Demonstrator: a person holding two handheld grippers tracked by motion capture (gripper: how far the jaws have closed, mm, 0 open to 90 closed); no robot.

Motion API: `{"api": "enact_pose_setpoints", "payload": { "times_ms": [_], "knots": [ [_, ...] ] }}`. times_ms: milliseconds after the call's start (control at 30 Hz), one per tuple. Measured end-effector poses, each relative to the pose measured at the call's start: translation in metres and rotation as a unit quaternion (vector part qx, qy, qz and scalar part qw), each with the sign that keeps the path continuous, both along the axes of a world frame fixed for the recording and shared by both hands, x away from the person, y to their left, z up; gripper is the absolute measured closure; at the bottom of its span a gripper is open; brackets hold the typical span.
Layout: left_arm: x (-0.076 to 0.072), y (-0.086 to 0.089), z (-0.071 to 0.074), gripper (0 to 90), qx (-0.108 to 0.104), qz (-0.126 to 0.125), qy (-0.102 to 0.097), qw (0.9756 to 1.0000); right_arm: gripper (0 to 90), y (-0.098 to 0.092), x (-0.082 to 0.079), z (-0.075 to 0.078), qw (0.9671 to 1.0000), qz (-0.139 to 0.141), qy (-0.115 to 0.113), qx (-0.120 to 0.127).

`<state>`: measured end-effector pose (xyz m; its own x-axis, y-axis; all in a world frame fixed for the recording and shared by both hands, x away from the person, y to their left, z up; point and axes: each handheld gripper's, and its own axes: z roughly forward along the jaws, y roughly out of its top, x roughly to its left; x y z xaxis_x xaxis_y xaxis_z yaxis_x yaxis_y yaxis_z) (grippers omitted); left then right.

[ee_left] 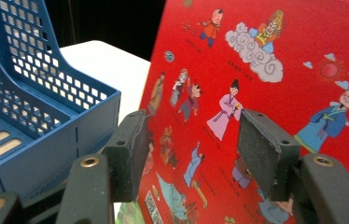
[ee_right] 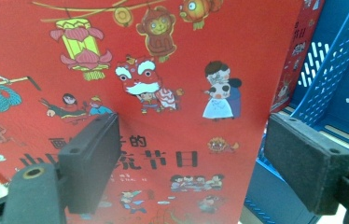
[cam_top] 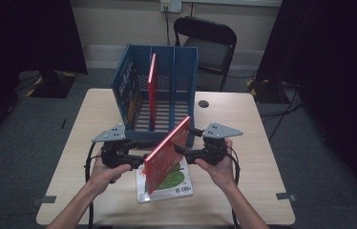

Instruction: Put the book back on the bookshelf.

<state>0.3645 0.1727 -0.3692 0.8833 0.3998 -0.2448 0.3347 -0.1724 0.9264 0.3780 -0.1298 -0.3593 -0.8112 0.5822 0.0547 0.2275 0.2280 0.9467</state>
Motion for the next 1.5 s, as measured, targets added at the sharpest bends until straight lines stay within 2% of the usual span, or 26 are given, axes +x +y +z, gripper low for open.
{"api": "enact_pose_setpoints", "payload": {
  "times_ms": [167, 267, 433, 533, 767, 900, 1500],
  "knots": [
    [0.0, -0.004, 0.0, 40.1, 0.003, 0.006, 0.001, 1.0, 19.9, 0.002, 0.002, 0.0, 1.0, 0.0, 0.001, 0.0],
    [-0.001, -0.009, 0.001, 38.5, 0.006, 0.002, -0.003, 1.0, 21.5, 0.004, 0.003, 0.0, 1.0, 0.002, 0.001, -0.004],
    [-0.003, -0.012, 0.001, 32.6, 0.011, 0.012, -0.01, 0.9998, 21.8, 0.003, 0.002, 0.0, 1.0, 0.002, 0.001, -0.004],
    [-0.004, -0.014, 0.002, 32.0, 0.016, 0.015, -0.017, 0.9996, 22.2, 0.003, 0.002, 0.0, 1.0, -0.001, 0.0, -0.005],
    [-0.004, -0.016, 0.001, 30.4, 0.015, 0.016, -0.014, 0.9996, 22.6, 0.003, 0.002, 0.001, 1.0, -0.001, -0.001, -0.006],
    [-0.003, -0.02, 0.001, 24.3, 0.018, 0.024, -0.011, 0.9995, 23.9, 0.006, 0.004, 0.001, 1.0, -0.002, -0.004, -0.008],
    [-0.003, -0.03, 0.0, 19.7, 0.021, 0.029, -0.016, 0.9992, 24.5, 0.009, 0.01, 0.001, 1.0, 0.001, 0.002, -0.007]
  ]
}}
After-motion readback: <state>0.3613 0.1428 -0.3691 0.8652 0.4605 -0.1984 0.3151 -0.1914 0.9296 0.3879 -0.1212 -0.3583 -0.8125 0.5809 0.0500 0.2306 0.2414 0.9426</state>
